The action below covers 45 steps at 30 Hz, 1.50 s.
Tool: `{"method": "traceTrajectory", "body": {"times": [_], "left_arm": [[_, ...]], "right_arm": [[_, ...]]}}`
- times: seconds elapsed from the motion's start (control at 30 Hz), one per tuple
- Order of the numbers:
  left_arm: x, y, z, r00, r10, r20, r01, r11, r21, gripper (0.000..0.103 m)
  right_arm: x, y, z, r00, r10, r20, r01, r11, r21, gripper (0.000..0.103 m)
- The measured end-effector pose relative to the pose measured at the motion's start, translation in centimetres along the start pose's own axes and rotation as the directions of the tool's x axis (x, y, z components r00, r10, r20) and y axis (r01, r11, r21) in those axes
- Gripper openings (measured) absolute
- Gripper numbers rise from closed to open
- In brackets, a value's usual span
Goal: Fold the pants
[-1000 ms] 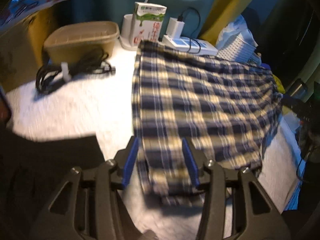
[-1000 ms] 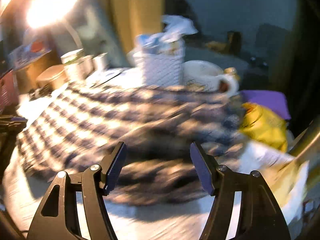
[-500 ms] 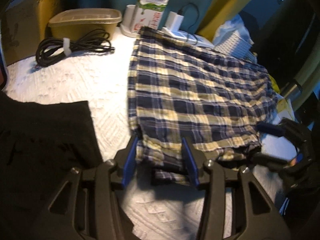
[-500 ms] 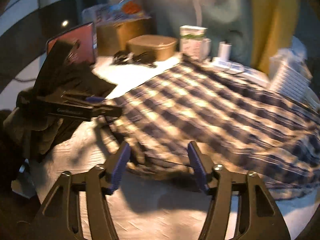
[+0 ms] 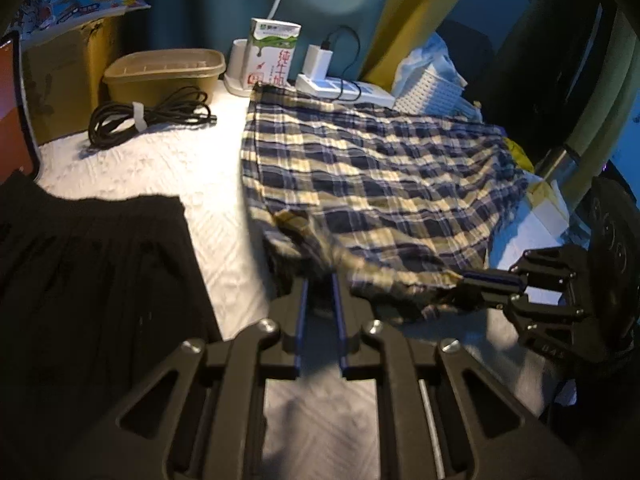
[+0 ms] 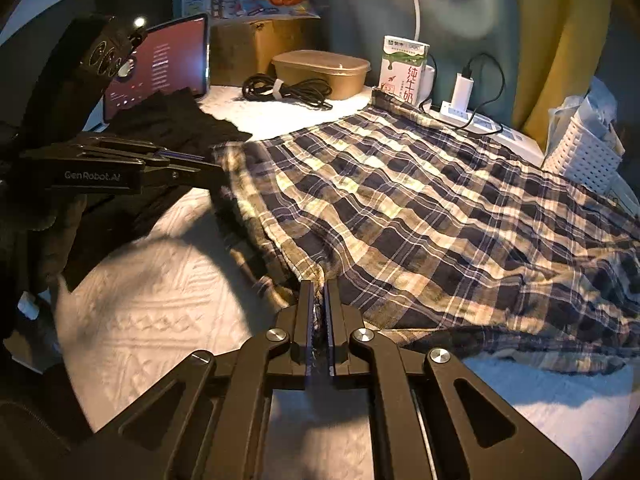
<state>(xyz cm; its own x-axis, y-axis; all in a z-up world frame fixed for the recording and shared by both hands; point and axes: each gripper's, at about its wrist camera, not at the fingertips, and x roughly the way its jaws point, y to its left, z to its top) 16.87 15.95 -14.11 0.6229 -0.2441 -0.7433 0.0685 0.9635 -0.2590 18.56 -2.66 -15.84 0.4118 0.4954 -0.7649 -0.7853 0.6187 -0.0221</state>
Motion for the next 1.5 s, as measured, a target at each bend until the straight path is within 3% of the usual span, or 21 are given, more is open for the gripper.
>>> {"method": "traceTrajectory", "body": {"times": [0.23,0.37,0.47,0.57,0.63,0.67,0.77,0.93,1.1,1.17,1.23,1.5], "left_arm": [[-0.4,-0.1,-1.0,1.0,0.016,-0.026,-0.017,0.999,-0.039,0.012],[-1.9,-0.3,1.0,0.998,0.04,0.046,-0.038,0.999,-0.039,0.014],[-1.6,-0.6,2.2,0.997,0.057,0.05,-0.056,0.998,-0.025,0.016],[0.3,-0.9,2.8,0.998,0.064,0.017,-0.064,0.998,-0.001,0.018],[2.0,-0.8,3.0,0.996,0.084,-0.023,-0.084,0.996,0.009,0.019],[2.7,-0.7,2.8,0.995,0.093,-0.041,-0.092,0.996,0.015,0.019],[4.0,-0.1,2.5,0.99,0.118,-0.076,-0.118,0.993,0.004,0.02],[4.6,0.3,1.6,0.991,0.093,-0.099,-0.097,0.995,-0.032,0.025],[4.4,0.1,1.2,0.993,0.094,-0.066,-0.095,0.995,-0.008,0.026],[4.2,0.1,0.7,0.995,0.09,-0.042,-0.09,0.996,0.002,0.024],[4.0,-0.1,0.3,0.992,0.126,-0.028,-0.125,0.992,0.028,0.014],[1.5,0.0,-1.1,0.981,0.191,-0.022,-0.192,0.98,-0.045,0.012]], "right_arm": [[0.4,1.0,-1.7,1.0,0.003,-0.019,-0.003,1.0,-0.02,0.006],[0.4,0.5,-1.6,1.0,0.009,0.006,-0.009,1.0,0.012,0.006],[0.0,0.3,-1.5,0.999,0.014,0.029,-0.015,0.999,0.035,0.008],[-0.7,0.0,-1.4,0.999,0.008,0.049,-0.01,0.999,0.052,0.028],[-1.3,-0.4,-1.4,0.998,-0.004,0.064,-0.001,0.998,0.067,0.053],[-1.6,-0.7,-1.4,0.997,-0.008,0.07,0.002,0.997,0.074,0.055],[-2.2,-1.8,-1.5,0.996,-0.026,0.081,0.018,0.995,0.098,0.056],[-2.2,-3.4,-1.2,0.995,-0.028,0.095,0.015,0.991,0.131,0.056],[0.4,-3.6,-0.1,0.998,0.011,0.069,-0.02,0.992,0.126,0.056],[2.0,-3.4,0.1,0.999,0.036,0.033,-0.04,0.99,0.132,0.056],[2.9,-2.9,0.2,0.998,0.057,-0.007,-0.056,0.991,0.119,0.056],[3.0,-1.7,0.4,0.995,0.102,-0.023,-0.1,0.993,0.057,0.056]]}}
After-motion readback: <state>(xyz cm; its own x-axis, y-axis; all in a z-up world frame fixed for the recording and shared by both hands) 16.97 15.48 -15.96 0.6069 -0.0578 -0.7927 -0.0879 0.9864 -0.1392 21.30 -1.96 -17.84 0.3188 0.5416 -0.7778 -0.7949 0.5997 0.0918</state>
